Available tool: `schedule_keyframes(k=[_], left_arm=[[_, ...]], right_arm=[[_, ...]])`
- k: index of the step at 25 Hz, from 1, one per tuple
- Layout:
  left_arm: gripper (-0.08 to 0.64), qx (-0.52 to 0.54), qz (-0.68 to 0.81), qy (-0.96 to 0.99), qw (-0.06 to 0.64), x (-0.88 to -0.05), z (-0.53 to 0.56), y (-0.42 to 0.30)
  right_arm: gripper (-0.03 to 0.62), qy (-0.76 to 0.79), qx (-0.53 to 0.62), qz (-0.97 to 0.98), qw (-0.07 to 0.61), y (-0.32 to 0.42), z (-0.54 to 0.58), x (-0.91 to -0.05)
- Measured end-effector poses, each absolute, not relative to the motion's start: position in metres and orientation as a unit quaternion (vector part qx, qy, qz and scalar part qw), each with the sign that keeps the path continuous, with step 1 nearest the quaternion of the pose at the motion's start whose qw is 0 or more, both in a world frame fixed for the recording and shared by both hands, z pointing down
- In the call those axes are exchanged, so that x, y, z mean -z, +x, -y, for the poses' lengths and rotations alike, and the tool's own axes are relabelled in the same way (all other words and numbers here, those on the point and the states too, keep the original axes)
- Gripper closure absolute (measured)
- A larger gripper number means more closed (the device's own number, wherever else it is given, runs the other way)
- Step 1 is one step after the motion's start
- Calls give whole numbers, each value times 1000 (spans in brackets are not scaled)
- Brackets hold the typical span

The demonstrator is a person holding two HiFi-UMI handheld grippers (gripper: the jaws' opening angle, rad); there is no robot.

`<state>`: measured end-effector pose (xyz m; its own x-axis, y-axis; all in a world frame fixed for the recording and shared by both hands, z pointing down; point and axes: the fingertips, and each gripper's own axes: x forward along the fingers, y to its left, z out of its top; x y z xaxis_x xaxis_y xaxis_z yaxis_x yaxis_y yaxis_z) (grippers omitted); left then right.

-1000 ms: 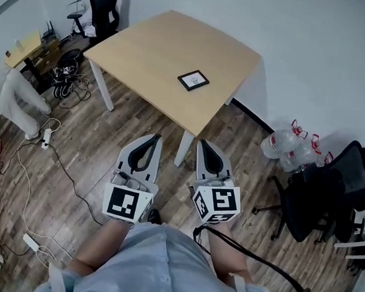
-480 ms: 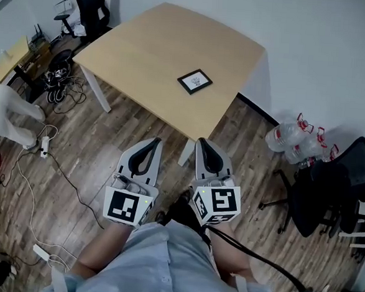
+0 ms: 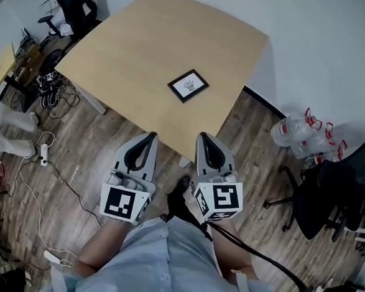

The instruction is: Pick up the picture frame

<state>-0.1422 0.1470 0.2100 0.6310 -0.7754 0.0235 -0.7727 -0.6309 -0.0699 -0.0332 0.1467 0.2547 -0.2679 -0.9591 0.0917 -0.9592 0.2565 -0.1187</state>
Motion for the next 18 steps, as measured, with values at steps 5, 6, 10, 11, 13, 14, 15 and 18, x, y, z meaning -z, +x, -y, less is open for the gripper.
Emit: schedule_keyframes(k=[5,6,10,11,13,14,15,18], left_arm=[[558,34,-423,-905,37,-204,-95,-119],[558,34,-421,-906,41,-201,-86,-113],[558,33,-417,-906,60,-188,-52,-97],[558,31,-417,-906,65,-185,-44,-95],[558,29,-417,-905,73,-180,-32,-92],[558,29,-417,-905,75,-178,-27,-91],[558,29,-417,-905,77,-177,-23,-90],[558,33,-412,-907,75,-178,-6,-84]], right_arm=[[589,608,-75,790,-13,-11,-97,-250],[589,609,-74,789,-17,-5,-87,-248],[590,612,-70,787,-32,12,-56,-241],[589,613,-68,786,-34,16,-48,-240],[589,614,-66,785,-40,21,-37,-236],[589,615,-65,785,-43,22,-33,-234],[590,615,-64,785,-45,24,-30,-233],[591,618,-66,782,-44,29,-18,-233]])
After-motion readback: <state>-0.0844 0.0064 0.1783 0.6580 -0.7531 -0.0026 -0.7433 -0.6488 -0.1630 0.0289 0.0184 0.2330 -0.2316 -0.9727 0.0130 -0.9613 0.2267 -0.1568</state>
